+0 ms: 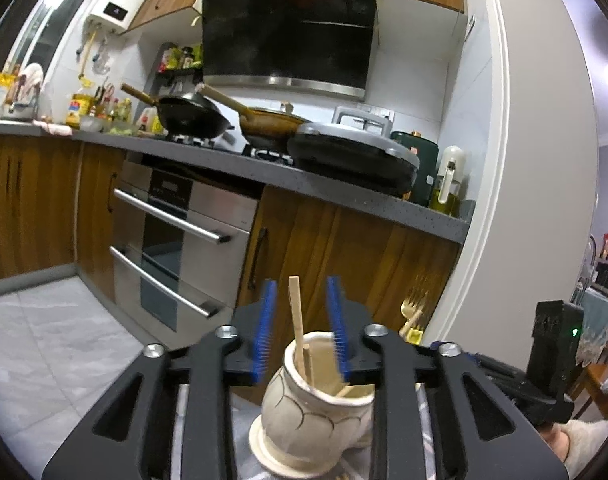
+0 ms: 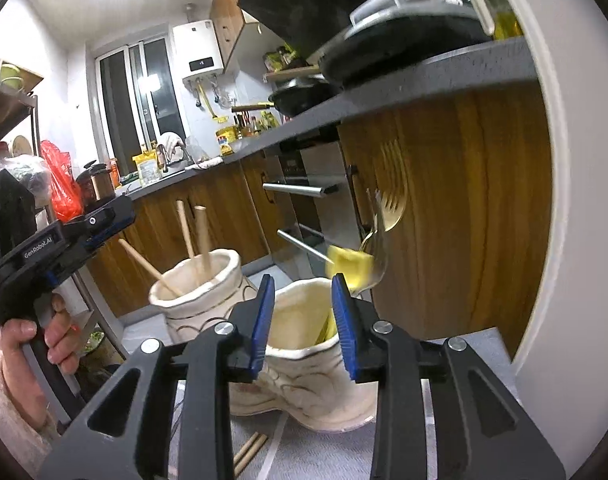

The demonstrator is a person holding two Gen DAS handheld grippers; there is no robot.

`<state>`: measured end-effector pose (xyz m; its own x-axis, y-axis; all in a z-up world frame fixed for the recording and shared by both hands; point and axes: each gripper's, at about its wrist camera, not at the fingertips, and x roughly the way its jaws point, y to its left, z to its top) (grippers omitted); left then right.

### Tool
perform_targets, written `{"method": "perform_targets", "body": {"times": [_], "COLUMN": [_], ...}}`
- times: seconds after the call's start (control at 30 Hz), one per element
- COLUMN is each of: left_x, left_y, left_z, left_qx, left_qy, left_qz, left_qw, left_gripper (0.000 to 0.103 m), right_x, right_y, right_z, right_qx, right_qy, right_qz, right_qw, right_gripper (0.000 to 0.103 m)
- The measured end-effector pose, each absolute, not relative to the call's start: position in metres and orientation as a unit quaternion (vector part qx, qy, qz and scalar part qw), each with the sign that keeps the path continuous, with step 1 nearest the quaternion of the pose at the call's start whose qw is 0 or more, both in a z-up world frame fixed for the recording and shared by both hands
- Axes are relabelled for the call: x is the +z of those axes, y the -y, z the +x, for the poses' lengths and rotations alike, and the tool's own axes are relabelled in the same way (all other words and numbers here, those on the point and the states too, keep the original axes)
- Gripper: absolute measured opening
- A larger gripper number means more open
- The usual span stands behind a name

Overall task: Organize utensils
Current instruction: 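Insert the chopstick into the tall cup while the right tool drops the yellow spoon into the short cup, then open both tools and withdraw them back over the table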

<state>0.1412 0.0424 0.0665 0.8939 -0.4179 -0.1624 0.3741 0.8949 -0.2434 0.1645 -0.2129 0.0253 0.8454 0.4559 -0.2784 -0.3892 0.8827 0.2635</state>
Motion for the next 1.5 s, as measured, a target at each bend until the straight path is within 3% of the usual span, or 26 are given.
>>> {"method": "perform_targets", "body": {"times": [0.13, 0.2, 0.27, 0.6, 1.1, 1.37, 1.47, 1.5], "left_x": [0.071, 0.071, 0.070, 0.046, -0.014, -0.026, -0.026, -0.026], "left_y": [-0.045, -0.045, -0.044, -0.037, -0.020, -0.037, -0.039, -0.040], "left_z": [0.118, 0.102, 0.089, 0.036, 0.007, 0.001, 0.002, 0.002], "left_qx": [-0.180, -0.164, -0.149, -0.127, -0.078, -0.068, -0.068, -0.070], "left_qy": [-0.113, -0.121, -0.125, -0.183, -0.305, -0.332, -0.333, -0.333], "left_qz": [-0.082, -0.068, -0.057, -0.049, 0.013, -0.005, -0.010, -0.014], "left_qw": [0.974, 0.977, 0.979, 0.974, 0.949, 0.941, 0.940, 0.940], "left_gripper": [0.044, 0.062, 0.073, 0.093, 0.095, 0.095, 0.095, 0.095], "right_x": [0.029, 0.028, 0.027, 0.023, -0.026, -0.041, -0.041, -0.041], "right_y": [0.221, 0.223, 0.225, 0.226, 0.190, 0.157, 0.139, 0.134], "right_z": [0.143, 0.133, 0.125, 0.093, 0.071, 0.063, 0.058, 0.058], "right_qx": [0.216, 0.209, 0.211, 0.218, 0.239, 0.274, 0.290, 0.294], "right_qy": [-0.173, -0.184, -0.193, -0.236, -0.322, -0.359, -0.367, -0.370], "right_qz": [0.078, 0.064, 0.059, 0.034, -0.032, -0.035, -0.047, -0.049], "right_qw": [0.958, 0.958, 0.956, 0.946, 0.916, 0.892, 0.882, 0.880], "right_gripper": [0.055, 0.063, 0.069, 0.098, 0.098, 0.097, 0.083, 0.074]}}
